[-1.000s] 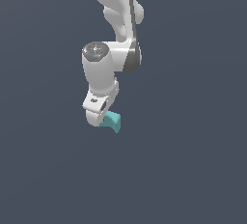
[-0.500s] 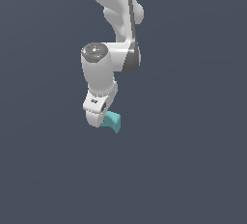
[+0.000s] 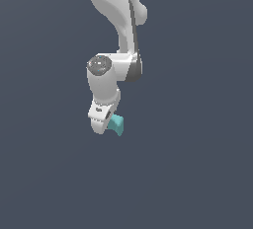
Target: Pick up the object and move it to a goal position.
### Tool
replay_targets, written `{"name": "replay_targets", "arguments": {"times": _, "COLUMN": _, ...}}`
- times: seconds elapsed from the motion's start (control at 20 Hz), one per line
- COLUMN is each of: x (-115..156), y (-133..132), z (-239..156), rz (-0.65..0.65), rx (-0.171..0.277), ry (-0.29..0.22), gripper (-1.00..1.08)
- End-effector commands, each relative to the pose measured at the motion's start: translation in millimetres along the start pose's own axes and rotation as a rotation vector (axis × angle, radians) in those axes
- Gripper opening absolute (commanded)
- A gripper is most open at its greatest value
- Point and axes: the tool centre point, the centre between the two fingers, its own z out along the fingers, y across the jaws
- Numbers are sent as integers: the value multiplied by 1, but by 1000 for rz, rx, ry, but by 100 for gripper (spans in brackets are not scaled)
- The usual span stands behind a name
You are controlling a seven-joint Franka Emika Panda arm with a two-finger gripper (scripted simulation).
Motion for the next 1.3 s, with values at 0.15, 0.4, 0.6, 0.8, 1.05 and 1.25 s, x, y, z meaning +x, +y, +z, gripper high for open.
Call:
{"name": "replay_targets", "arguments": {"times": 0.15, "x": 0, "y": 1, "z": 13, "rz": -1, "rx": -1, "ry": 0, "gripper": 100}}
{"name": "replay_targets", "arguments": {"times": 0.4, "x": 0, "y": 1, "z": 13, "rz": -1, "rx": -1, "ry": 0, "gripper": -100}}
{"name": "replay_targets", "arguments": {"times": 0.6, "x": 0, "y": 1, "z": 13, "rz": -1, "rx": -1, "ry": 0, "gripper": -100}}
{"name": "replay_targets", "arguments": {"times": 0.8, "x": 0, "y": 1, "z": 12, "rz": -1, "rx": -2, "ry": 0, "gripper": -100}}
{"name": "replay_targets", "arguments": {"times": 1.05, "x": 7, "y": 1, "z": 1, "rz": -1, "rx": -2, "ry": 0, "gripper": -100}}
{"name": "replay_targets", "arguments": {"times": 1.25, "x": 18, "y": -1, "z": -20, "rz": -1, "rx": -2, "ry": 0, "gripper": -100}}
